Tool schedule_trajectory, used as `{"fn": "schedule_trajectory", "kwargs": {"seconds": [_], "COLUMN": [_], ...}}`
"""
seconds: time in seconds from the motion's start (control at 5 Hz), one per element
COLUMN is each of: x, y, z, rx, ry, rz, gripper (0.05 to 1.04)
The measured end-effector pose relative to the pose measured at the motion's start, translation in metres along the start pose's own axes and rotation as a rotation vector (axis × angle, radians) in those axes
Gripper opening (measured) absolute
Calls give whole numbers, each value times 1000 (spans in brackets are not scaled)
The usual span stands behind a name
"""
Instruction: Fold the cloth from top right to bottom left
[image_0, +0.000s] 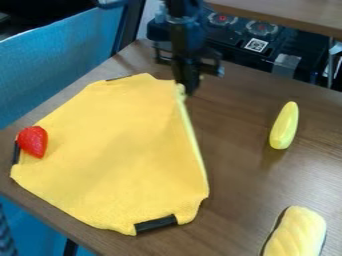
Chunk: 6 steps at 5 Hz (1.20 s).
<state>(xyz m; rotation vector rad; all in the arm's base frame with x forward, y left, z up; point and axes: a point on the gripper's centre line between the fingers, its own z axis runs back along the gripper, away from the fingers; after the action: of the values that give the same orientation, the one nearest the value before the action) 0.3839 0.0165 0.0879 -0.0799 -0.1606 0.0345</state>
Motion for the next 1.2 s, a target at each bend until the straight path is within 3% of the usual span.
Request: {"fn": "schedule_trajectory", "kwargs": {"seconds": [0.2,0.8,1.2], "x": [-26,-108,-123], "y": [26,112,137], "z": [13,21,38], "rx": [3,49,48], "ry": [22,110,90], "rz": [-26,31,58], "gripper": [73,73,73]}}
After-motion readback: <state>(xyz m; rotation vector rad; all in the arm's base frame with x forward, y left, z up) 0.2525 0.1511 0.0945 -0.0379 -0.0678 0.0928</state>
